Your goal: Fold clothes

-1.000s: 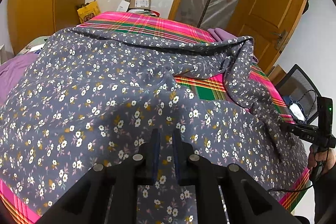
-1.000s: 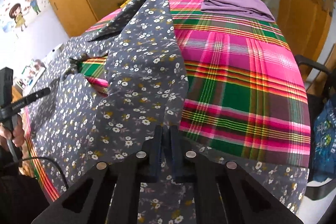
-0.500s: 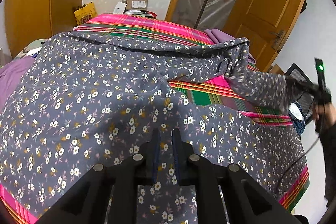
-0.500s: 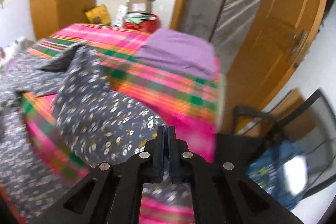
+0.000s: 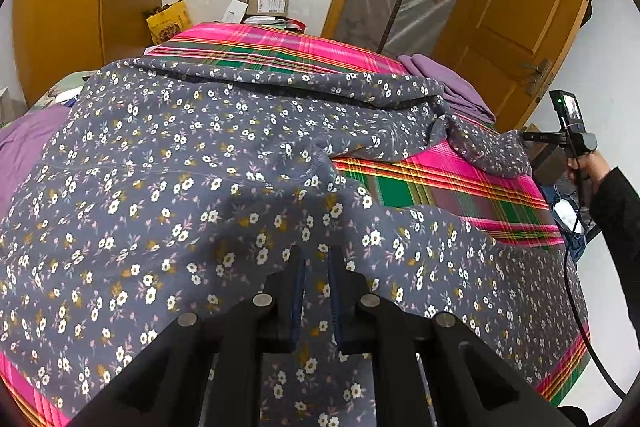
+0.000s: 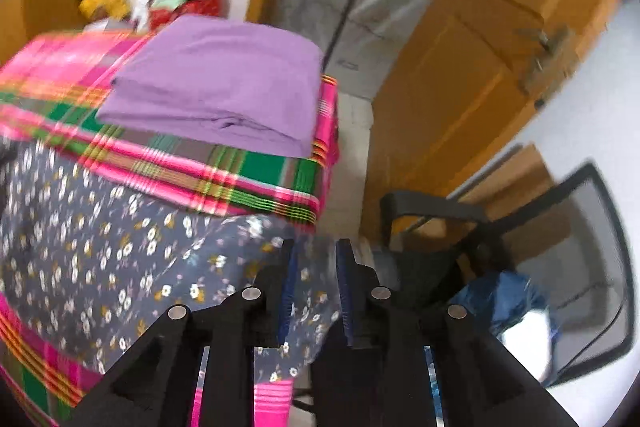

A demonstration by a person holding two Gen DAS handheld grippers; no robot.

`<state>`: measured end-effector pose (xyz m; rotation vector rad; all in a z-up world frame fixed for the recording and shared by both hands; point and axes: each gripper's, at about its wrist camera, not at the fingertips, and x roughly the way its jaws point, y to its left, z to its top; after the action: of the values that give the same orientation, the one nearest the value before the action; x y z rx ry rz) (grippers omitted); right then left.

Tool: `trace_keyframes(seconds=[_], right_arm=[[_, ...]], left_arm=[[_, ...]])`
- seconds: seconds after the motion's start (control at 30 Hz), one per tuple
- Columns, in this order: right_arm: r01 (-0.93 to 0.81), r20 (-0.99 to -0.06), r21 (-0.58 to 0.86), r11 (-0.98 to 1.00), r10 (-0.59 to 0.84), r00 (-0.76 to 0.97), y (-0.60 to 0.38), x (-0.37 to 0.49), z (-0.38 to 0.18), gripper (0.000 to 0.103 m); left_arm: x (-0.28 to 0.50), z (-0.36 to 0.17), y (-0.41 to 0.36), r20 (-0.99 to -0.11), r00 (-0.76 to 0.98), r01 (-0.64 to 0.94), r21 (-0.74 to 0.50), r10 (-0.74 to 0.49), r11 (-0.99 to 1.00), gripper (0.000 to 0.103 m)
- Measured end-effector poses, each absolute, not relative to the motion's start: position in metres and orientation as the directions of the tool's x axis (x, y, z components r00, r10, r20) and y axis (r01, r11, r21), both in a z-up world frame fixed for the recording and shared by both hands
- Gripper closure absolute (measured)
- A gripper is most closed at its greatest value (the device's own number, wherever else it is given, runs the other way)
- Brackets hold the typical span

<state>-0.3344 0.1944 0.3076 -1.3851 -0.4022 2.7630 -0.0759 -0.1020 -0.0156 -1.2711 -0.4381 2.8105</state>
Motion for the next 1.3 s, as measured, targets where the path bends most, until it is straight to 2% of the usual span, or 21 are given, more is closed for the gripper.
trace_keyframes(seconds=[0.23,0.37,0.6,0.77,0.83,0.97,1.2,1.23,1.3], right_arm=[[-0.066,-0.801,0.166,-0.984,-0.095,-0.592,0.259,-0.294,0.291,0.078],[0.033,-0.75,0.241,-0.97,-0.208,-0.628,0.232,-0.254,0.293,0.076],[0.449,-0.691,0.091,-0.889,-0.381,-0.614,0.094,-0.224,0.325,0.067],[0.715,-0.661,-0.131,-0.687,-0.477,-0.58,-0.02,-0.226,0.342,0.067],[0.78,-0.665,-0.154,-0.606,-0.521,-0.536,-0.053,-0.235,0.346,0.067],[0.863,-0.717,-0.226,-0.451,-0.522,-0.461,-0.123,-0.249,0.341,0.066],[0.938,-0.848,-0.248,-0.241,-0.413,-0.33,-0.199,-0.255,0.293,0.067],[0.939,-0.853,-0.249,-0.239,-0.405,-0.329,-0.204,-0.258,0.29,0.068],[0.927,-0.847,-0.255,-0.275,-0.399,-0.351,-0.209,-0.27,0.291,0.102]], left_arm=[[-0.078,-0.016,-0.095,-0.732,-0.665,0.072,-0.265,0.152,-0.961,0.092],[-0.079,-0.014,-0.087,-0.732,-0.662,0.053,-0.255,0.157,-0.965,0.092],[-0.078,-0.007,-0.085,-0.724,-0.675,0.056,-0.242,0.142,-0.969,0.092],[-0.071,-0.007,-0.09,-0.723,-0.678,0.072,-0.248,0.135,-0.966,0.092],[-0.067,-0.007,-0.096,-0.721,-0.68,0.083,-0.249,0.128,-0.965,0.092],[-0.06,-0.008,-0.114,-0.715,-0.691,0.117,-0.263,0.112,-0.958,0.092],[-0.049,-0.01,-0.145,-0.704,-0.705,0.172,-0.291,0.089,-0.941,0.092],[-0.049,-0.01,-0.148,-0.703,-0.706,0.177,-0.297,0.089,-0.938,0.092],[-0.048,-0.011,-0.156,-0.7,-0.708,0.187,-0.309,0.09,-0.933,0.092]])
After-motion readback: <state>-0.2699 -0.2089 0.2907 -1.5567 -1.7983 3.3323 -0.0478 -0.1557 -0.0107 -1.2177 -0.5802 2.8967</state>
